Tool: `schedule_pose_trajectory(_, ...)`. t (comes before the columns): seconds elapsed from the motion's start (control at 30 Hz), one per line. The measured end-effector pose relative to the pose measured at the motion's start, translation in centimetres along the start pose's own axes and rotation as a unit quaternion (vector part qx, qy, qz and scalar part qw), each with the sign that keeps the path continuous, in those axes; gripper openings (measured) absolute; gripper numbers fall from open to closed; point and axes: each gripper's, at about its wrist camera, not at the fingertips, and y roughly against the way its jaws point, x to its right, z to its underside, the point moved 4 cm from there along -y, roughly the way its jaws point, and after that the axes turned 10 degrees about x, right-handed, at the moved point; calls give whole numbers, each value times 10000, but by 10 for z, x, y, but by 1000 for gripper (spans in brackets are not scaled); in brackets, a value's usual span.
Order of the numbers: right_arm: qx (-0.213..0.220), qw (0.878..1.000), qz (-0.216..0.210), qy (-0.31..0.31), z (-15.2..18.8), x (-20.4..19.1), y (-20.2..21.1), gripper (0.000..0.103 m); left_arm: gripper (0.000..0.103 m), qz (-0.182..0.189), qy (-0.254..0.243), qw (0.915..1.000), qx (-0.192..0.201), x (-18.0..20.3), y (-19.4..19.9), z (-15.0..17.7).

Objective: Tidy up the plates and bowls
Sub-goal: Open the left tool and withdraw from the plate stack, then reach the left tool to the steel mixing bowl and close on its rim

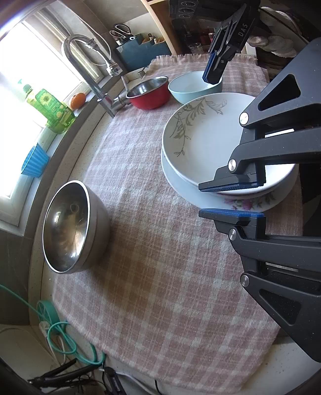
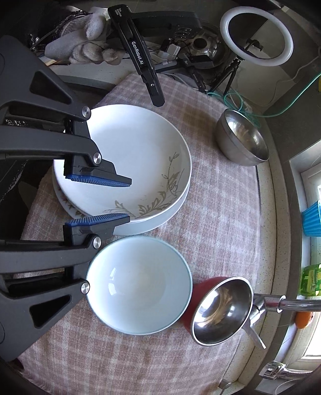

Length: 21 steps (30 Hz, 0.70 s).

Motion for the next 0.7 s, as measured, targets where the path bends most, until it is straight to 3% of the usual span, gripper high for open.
schedule_pose_trajectory(0.23,360,9992,-144,104,-47,-16,-7,34,12,-156,193,9993,283,-24,4,-34)
schedule_pose_trajectory(0.37,397,9987,-294,133,-73,-28,-23,34,14,-292,189,9985,423,-37,1,-55)
schedule_pose_trajectory(0.43,427,9984,-317,170,-85,-33,-32,34,21,-325,193,9982,465,-43,-1,-65)
schedule_pose_trajectory(0.7,389,9980,-462,161,-115,-49,-66,34,21,-351,364,9973,526,-69,-14,-95)
